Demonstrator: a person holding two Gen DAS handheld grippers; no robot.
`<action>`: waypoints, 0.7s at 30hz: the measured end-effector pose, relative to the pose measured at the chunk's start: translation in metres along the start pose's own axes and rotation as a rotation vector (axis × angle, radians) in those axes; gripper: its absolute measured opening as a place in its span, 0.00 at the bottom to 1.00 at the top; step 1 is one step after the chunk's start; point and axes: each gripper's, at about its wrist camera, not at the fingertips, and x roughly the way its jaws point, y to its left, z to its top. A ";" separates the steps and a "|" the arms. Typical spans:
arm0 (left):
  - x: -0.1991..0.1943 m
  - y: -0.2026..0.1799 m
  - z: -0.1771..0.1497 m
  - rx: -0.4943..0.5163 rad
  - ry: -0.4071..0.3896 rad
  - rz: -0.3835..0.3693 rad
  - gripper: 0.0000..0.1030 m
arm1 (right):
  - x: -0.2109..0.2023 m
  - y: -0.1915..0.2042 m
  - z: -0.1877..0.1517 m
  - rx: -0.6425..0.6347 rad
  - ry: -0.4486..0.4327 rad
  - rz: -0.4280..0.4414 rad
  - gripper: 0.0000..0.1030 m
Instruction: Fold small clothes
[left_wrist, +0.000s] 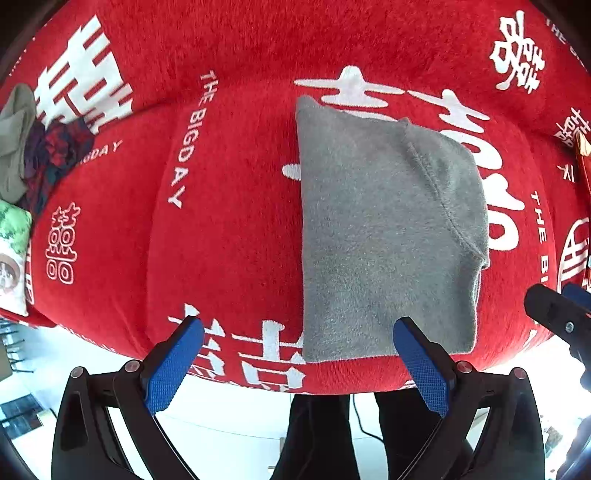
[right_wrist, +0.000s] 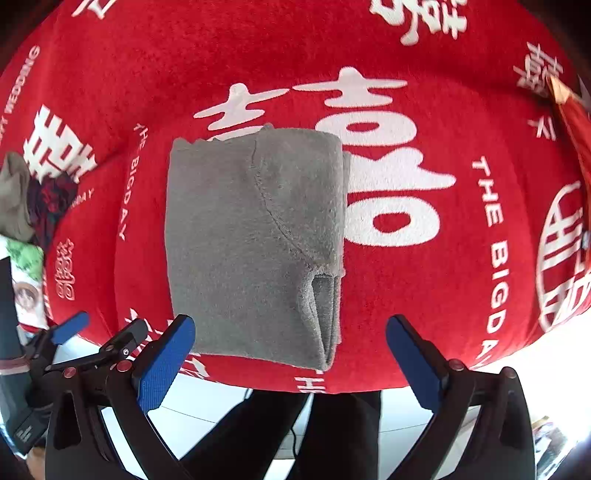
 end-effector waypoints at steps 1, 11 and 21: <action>-0.003 0.000 0.000 0.003 -0.005 0.000 1.00 | -0.003 0.002 0.001 -0.008 -0.004 -0.013 1.00; -0.029 0.004 0.001 0.013 -0.048 0.014 1.00 | -0.021 0.010 0.002 -0.014 -0.028 -0.076 1.00; -0.040 0.002 0.001 0.007 -0.065 0.015 1.00 | -0.031 0.013 -0.003 -0.012 -0.046 -0.096 1.00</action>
